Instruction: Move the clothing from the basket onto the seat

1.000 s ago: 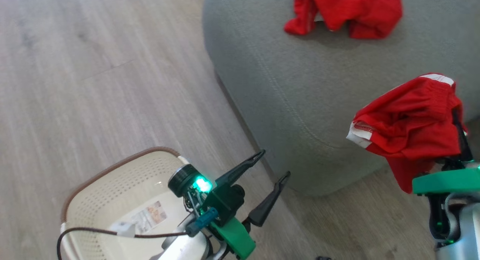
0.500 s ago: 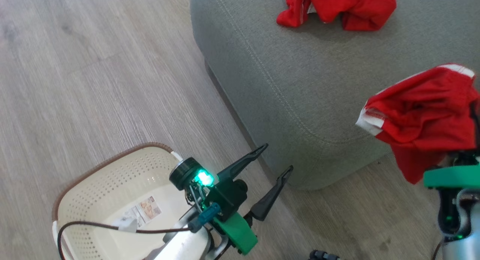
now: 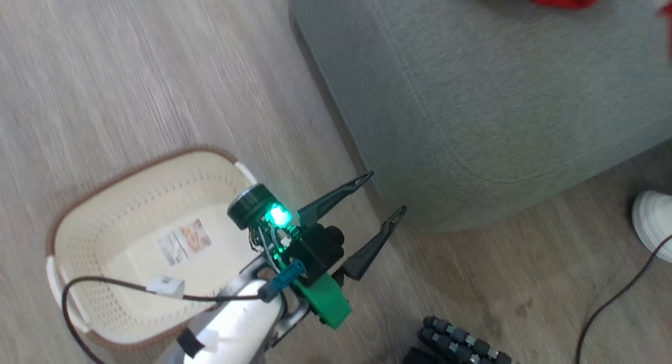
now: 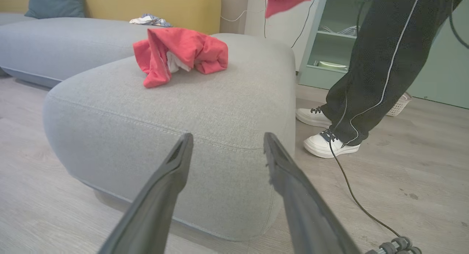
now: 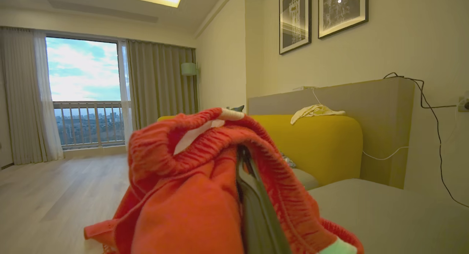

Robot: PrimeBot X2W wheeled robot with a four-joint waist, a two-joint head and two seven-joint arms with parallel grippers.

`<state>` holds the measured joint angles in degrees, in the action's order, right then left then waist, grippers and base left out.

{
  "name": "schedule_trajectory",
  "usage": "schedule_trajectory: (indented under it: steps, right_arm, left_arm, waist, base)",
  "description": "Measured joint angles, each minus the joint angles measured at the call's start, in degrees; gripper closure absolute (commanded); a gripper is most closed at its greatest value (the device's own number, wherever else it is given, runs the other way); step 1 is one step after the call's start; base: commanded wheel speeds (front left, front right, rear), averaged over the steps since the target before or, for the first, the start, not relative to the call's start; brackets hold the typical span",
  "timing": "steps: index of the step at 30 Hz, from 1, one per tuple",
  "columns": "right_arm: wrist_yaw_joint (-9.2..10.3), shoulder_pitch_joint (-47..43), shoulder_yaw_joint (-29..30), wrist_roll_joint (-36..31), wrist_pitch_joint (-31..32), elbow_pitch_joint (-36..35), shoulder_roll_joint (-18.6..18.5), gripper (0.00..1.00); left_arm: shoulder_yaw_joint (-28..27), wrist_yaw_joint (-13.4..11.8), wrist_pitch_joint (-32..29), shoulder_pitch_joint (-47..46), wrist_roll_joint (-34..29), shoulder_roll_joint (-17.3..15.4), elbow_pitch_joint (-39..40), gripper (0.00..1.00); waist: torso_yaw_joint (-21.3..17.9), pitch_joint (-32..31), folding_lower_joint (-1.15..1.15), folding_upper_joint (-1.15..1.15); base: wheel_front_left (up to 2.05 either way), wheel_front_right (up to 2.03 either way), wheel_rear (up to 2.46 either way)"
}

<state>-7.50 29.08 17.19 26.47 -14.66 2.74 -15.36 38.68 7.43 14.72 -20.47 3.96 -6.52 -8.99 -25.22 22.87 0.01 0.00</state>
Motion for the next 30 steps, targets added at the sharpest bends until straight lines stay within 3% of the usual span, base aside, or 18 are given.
schedule_trajectory:
  steps: [7,14,20,30]
  right_arm:
    - [0.00,11.9,2.5,1.9,-0.1,5.0,-6.7,1.00]
    - [0.00,23.7,4.5,5.4,-0.1,13.1,-10.9,1.00]
    - [0.00,28.9,4.4,3.5,-0.1,22.0,-15.2,1.00]
    - [0.00,31.8,4.5,-3.2,-0.1,37.0,-14.5,1.00]
  left_arm:
    - [1.4,0.0,0.0,-4.0,-0.5,-2.2,0.5,0.00]
    - [2.0,0.0,0.0,-6.8,-1.1,-3.4,0.8,0.00]
    - [2.1,0.0,0.0,-6.9,-1.1,-3.7,1.2,0.00]
    - [1.9,0.0,0.0,-9.2,-1.7,-4.0,1.5,0.00]
  waist:
    - [2.2,7.7,0.00,0.00]
    - [4.9,14.7,0.00,0.00]
    - [7.5,18.8,-0.01,0.00]
    - [10.8,22.9,-0.01,0.00]
  base:
    - [0.00,0.00,0.00]
    - [0.00,0.00,0.00]
    - [0.00,0.00,0.00]
    - [0.00,0.00,0.00]
